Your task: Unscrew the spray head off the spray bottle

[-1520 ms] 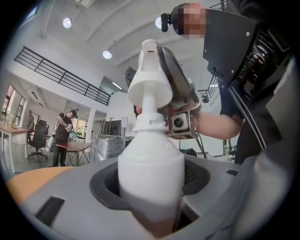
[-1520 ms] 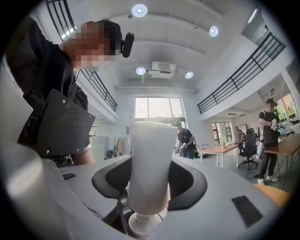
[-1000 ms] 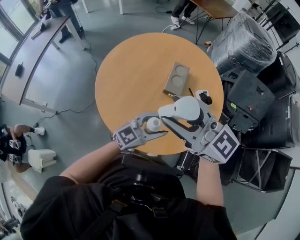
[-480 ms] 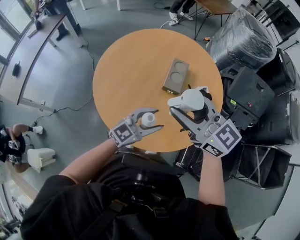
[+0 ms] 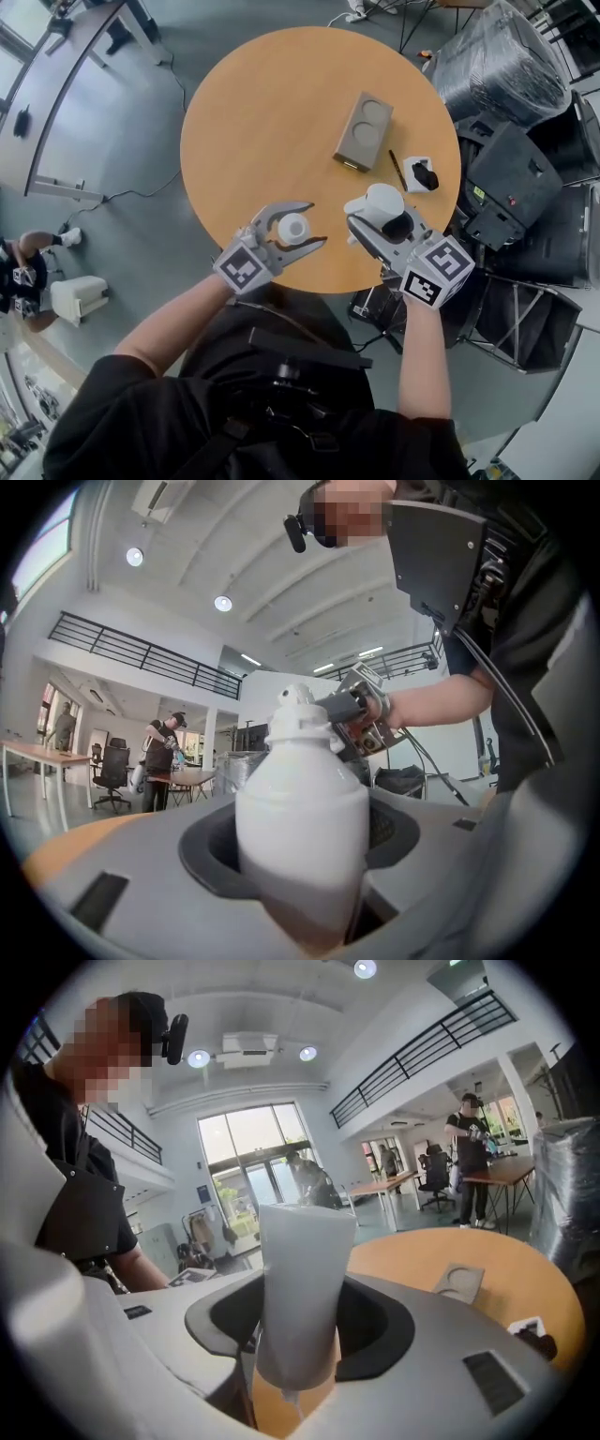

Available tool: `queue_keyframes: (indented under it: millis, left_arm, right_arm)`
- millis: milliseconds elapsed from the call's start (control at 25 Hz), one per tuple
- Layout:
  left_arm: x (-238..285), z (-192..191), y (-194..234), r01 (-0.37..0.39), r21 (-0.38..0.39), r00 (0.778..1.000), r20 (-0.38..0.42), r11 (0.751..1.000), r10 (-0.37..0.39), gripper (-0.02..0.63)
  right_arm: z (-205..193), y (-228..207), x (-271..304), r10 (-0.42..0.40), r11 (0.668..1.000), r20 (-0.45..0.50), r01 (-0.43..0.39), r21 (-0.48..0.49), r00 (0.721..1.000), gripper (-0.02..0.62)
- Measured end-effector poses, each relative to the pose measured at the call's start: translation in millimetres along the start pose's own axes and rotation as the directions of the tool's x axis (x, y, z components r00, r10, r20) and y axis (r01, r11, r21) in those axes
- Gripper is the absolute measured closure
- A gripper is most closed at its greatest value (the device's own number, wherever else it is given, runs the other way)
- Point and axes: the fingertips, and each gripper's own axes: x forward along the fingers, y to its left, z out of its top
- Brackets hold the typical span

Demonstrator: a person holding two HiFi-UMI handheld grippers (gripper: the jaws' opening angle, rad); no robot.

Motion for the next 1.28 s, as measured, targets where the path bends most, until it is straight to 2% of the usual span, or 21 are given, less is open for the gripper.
queue_keyframes:
  millis: [240, 520, 680, 840, 1040, 1280]
  left_arm:
    - [2, -56, 20, -0.039, -0.017, 0.999, -0.034, 0.999, 0.038, 0.314]
    - [4, -117, 43, -0.045, -0.034, 0.998, -0.041, 0.998, 0.044, 0.314]
    - [8, -156, 47, -0.039, -0.055, 0.998, -0.057, 0.998, 0.036, 0.314]
    - [14, -190, 53, -0.021, -0.051, 0.999, -0.043, 0.998, 0.019, 0.314]
    - [24, -240, 59, -0.015, -0.085, 0.998, -0.056, 0.996, 0.010, 0.314]
    - [32, -271, 64, -0.008, -0.091, 0.999, -0.054, 0.996, 0.003, 0.314]
  right_arm:
    - [-88, -37, 49, 0.012, 0.996, -0.144, 0.001, 0.087, 0.990, 0.380]
    - [-186, -72, 108, 0.032, 0.985, -0.299, 0.020, 0.169, 0.954, 0.379]
    - [-236, -92, 126, 0.019, 0.978, -0.366, 0.059, 0.201, 0.930, 0.379]
    - [-274, -110, 142, 0.011, 0.974, -0.418, 0.084, 0.210, 0.908, 0.379]
    - [-315, -126, 158, 0.023, 0.965, -0.461, 0.102, 0.243, 0.887, 0.379]
    - [-346, -138, 173, 0.041, 0.955, -0.494, 0.112, 0.276, 0.868, 0.379]
